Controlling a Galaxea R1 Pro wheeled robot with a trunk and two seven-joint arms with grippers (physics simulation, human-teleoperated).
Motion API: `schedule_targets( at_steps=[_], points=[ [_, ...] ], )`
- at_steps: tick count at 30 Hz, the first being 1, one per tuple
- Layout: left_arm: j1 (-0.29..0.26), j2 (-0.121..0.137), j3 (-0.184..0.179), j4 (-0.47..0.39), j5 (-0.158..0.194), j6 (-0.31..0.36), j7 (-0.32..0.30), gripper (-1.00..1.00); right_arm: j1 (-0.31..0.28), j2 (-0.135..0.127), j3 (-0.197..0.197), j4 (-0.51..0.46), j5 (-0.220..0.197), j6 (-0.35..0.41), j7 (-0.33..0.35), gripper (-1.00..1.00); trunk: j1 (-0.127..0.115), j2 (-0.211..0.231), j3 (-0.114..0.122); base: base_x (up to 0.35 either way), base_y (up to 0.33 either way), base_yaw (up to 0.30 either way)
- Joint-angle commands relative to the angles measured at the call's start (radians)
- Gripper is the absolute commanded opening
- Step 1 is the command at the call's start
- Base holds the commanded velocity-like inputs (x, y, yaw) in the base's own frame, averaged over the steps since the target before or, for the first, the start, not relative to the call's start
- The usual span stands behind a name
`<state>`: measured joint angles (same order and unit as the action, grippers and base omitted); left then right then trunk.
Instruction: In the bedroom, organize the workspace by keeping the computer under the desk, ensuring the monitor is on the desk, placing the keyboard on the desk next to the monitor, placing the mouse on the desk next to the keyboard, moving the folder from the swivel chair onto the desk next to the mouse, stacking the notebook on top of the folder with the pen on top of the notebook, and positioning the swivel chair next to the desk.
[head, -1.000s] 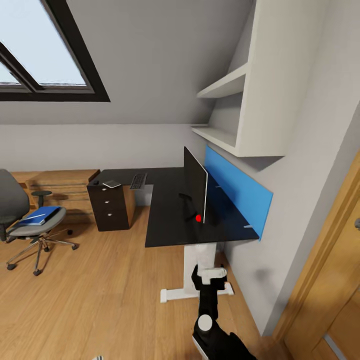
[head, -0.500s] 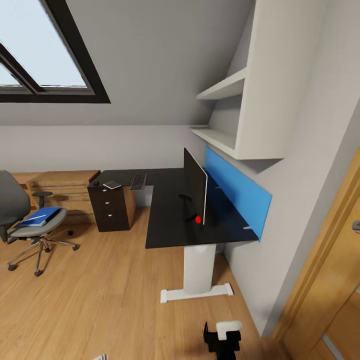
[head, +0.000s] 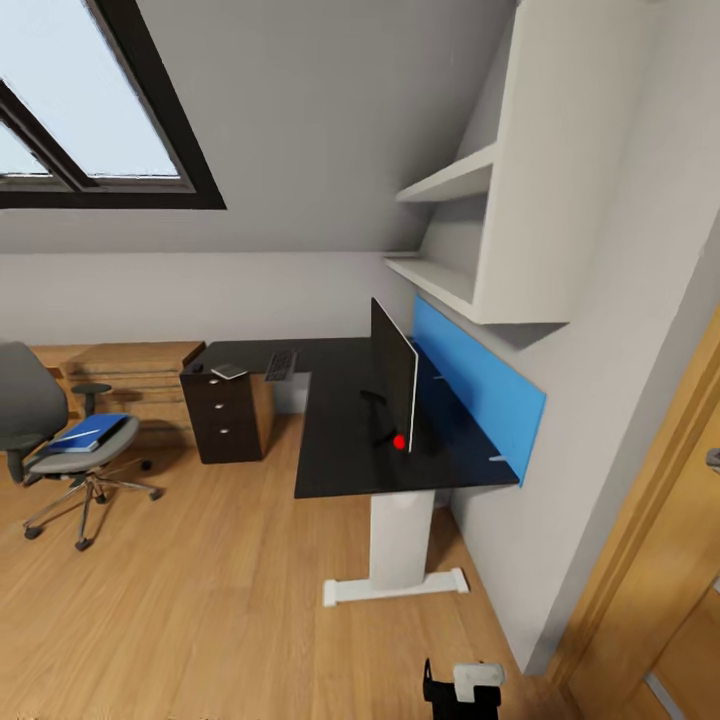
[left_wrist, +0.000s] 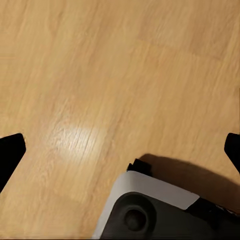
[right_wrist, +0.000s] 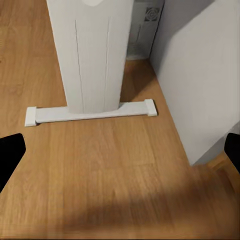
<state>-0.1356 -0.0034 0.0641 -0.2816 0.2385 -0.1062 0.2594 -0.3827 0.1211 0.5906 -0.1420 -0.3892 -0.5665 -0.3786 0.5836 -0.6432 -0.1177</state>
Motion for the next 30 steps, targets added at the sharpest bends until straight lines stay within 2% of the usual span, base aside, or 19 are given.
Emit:
schedule_targets(
  at_steps=[1, 9, 15, 17, 21, 25, 30],
  points=[
    [-0.001, 0.001, 0.002, 0.011, 0.007, -0.004, -0.001, 1.00, -0.001, -0.001, 0.008, 0.007, -0.008, -0.007, -0.004, 1.00, -0.004, 0.006, 0.002, 0.000, 0.000, 0.202],
    [-0.001, 0.004, 0.002, 0.028, 0.007, -0.004, -0.002, 1.00, -0.001, -0.003, 0.008, 0.017, -0.009, -0.014, -0.003, 1.00, -0.034, 0.062, 0.027, 0.000, 0.000, 0.248],
    [-0.001, 0.000, -0.001, 0.030, 0.005, -0.015, -0.002, 1.00, -0.001, -0.003, 0.010, 0.018, -0.007, -0.017, -0.003, 1.00, -0.034, 0.062, 0.026, 0.000, 0.000, 0.213],
    [-0.001, 0.001, -0.001, 0.030, 0.005, -0.030, -0.002, 1.00, -0.001, -0.003, 0.012, 0.018, -0.004, -0.018, -0.002, 1.00, -0.034, 0.062, 0.026, 0.000, 0.000, 0.080],
    [-0.001, -0.002, 0.000, 0.033, 0.004, -0.122, -0.002, 1.00, -0.001, -0.004, 0.016, 0.020, 0.002, -0.024, -0.002, 1.00, -0.034, 0.062, 0.025, 0.000, 0.000, 0.024],
    [-0.001, -0.013, -0.001, 0.037, 0.004, -0.156, -0.002, 1.00, -0.001, -0.004, 0.017, 0.021, 0.002, -0.026, -0.002, 1.00, -0.034, 0.062, 0.025, 0.037, 0.038, 0.006],
    [-0.001, -0.020, -0.001, 0.039, 0.004, -0.167, -0.002, 1.00, -0.001, -0.002, 0.018, 0.021, 0.001, -0.026, -0.002, 1.00, -0.034, 0.062, 0.025, 0.173, 0.189, 0.001]
  ],
)
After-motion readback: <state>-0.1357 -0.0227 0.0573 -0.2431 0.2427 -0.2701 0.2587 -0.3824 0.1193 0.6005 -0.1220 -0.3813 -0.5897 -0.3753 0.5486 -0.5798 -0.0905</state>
